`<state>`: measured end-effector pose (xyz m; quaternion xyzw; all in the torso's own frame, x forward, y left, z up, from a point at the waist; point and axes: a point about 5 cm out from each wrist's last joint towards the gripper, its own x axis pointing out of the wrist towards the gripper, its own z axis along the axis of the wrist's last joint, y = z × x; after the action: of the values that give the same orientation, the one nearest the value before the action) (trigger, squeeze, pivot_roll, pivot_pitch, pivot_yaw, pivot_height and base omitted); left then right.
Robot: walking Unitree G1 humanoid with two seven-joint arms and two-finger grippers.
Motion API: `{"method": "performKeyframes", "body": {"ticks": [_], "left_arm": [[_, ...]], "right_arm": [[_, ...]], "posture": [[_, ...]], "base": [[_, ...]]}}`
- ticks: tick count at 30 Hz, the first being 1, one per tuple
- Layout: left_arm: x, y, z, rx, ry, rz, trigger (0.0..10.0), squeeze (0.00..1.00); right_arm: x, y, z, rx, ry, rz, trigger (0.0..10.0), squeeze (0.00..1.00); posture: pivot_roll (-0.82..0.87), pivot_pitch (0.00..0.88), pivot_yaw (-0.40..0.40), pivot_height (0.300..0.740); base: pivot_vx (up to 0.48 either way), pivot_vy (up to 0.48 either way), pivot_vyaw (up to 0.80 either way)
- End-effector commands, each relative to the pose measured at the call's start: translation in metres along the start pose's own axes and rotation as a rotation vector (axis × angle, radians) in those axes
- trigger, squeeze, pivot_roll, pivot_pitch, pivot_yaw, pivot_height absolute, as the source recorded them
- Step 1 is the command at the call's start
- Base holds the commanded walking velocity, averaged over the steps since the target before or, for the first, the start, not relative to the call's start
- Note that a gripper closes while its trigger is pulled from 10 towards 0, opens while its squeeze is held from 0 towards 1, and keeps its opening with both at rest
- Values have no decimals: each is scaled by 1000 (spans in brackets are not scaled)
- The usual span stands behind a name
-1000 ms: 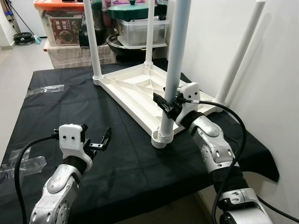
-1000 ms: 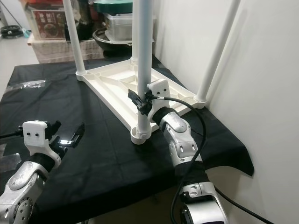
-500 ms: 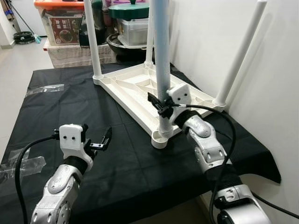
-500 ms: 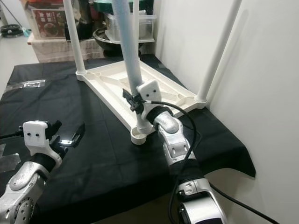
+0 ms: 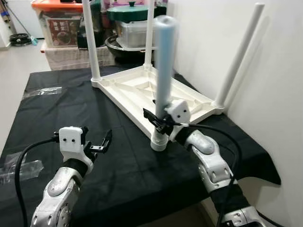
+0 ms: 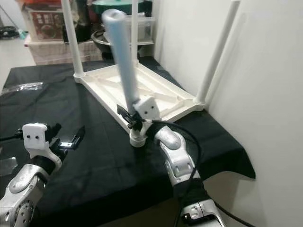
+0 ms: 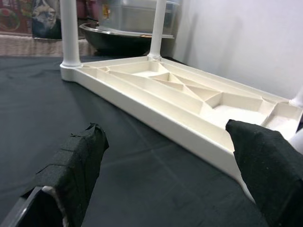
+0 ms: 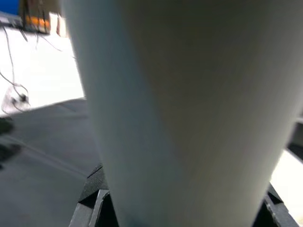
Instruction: Building children table
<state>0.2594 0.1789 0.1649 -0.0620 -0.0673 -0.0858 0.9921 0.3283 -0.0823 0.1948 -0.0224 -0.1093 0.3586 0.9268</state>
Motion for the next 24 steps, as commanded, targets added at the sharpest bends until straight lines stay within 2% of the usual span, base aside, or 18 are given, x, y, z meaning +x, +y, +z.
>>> {"method": "performKeyframes", "body": {"ticks": [1,4,7,10,12,13,15,17,19,22,24], "left_arm": [[0,2,-2,-8,11,4,10000,0],[0,4,-3,-26,16,15,10000,0],[1,4,-3,-28,20,14,10000,0],[1,2,-5,-20,25,10,10000,0],[1,2,-5,-21,25,9,10000,0],[1,2,-5,-21,26,9,10000,0],[0,3,-5,-20,28,11,10000,0],[-2,6,-5,-13,32,18,10000,0],[-3,7,-5,-11,33,19,10000,0],[-4,10,-5,-8,33,29,10000,0],[-4,10,-5,-9,33,31,10000,0]], "right_arm": [[-3,14,-23,139,96,64,10000,0],[-6,10,-25,313,140,48,10000,0],[-7,5,-26,367,201,53,10000,0],[-8,-2,-28,279,243,38,10000,0],[-8,-3,-29,267,253,37,10000,0],[-9,-3,-31,214,286,50,10000,0],[-10,-2,-32,195,307,75,10000,0],[-11,-2,-33,182,350,148,10000,0],[-12,-2,-33,176,357,167,10000,0],[-14,-7,-29,111,364,286,10000,0],[-13,-8,-27,110,361,300,10000,0]], "posture": [[54,0,-62,740],[52,0,-59,740],[50,0,-57,740],[50,0,-59,740],[50,0,-59,740],[56,0,-62,740],[58,0,-64,740],[66,0,-69,740],[66,0,-69,740],[71,0,-83,740],[71,0,-83,740]], "base": [[0,0,0],[0,0,0],[0,0,0],[0,0,0],[0,0,0],[0,0,0],[0,0,0],[0,0,0],[0,0,0],[0,0,0],[0,0,0]]}}
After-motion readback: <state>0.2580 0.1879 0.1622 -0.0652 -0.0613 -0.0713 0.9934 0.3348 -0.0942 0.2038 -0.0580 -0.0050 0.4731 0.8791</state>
